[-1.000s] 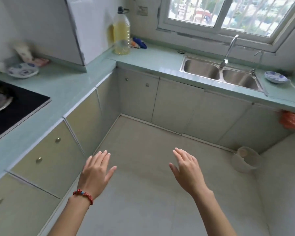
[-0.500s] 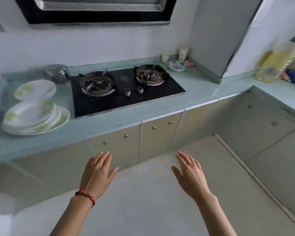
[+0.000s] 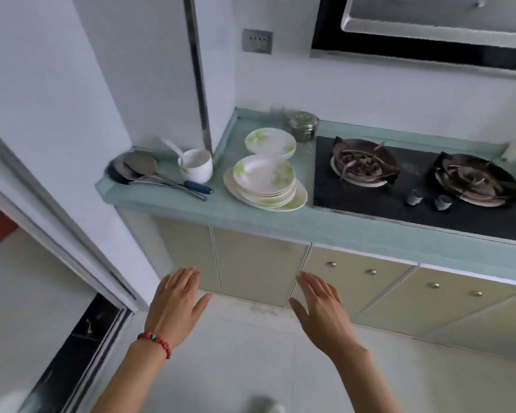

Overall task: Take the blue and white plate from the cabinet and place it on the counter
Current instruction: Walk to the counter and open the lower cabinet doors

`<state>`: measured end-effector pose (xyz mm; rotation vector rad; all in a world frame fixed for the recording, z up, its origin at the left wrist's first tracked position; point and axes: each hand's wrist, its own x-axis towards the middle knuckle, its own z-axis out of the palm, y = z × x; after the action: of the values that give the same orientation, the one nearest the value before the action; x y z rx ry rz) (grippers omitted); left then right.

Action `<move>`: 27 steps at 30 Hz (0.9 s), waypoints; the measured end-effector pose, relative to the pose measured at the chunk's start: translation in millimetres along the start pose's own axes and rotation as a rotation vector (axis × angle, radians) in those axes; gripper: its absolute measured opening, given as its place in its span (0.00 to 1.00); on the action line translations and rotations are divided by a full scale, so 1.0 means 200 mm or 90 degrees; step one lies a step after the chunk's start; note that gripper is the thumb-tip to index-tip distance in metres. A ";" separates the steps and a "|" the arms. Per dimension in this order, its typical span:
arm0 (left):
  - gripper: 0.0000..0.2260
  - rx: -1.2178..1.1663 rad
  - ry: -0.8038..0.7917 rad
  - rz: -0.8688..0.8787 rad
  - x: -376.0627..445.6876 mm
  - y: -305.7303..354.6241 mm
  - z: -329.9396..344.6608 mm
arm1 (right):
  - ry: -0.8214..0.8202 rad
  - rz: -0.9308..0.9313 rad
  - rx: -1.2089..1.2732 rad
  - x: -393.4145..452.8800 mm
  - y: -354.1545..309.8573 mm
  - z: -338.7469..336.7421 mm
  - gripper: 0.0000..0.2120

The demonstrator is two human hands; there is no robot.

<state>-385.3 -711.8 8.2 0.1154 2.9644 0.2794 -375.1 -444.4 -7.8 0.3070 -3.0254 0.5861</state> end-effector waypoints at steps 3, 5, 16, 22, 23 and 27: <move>0.39 -0.002 -0.001 -0.051 0.03 -0.14 0.01 | -0.028 -0.041 -0.006 0.16 -0.09 0.07 0.22; 0.41 0.001 0.009 -0.071 0.08 -0.21 0.04 | -0.045 -0.063 -0.006 0.27 -0.12 0.13 0.23; 0.37 0.023 -0.032 -0.068 0.59 -0.38 0.12 | -0.059 -0.086 -0.037 0.81 -0.15 0.41 0.21; 0.34 0.026 -0.040 -0.026 0.81 -0.49 0.19 | -0.047 -0.058 -0.045 0.97 -0.17 0.59 0.21; 0.34 0.030 -0.040 -0.014 0.84 -0.51 0.20 | -0.047 -0.043 -0.043 0.99 -0.18 0.62 0.21; 0.32 0.022 -0.053 0.056 0.99 -0.60 0.30 | -0.043 0.045 -0.021 1.04 -0.21 0.76 0.21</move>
<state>-576.9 -801.4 -103.8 0.2552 2.8864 0.2280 -570.6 -578.2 -115.9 0.2231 -3.1185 0.5404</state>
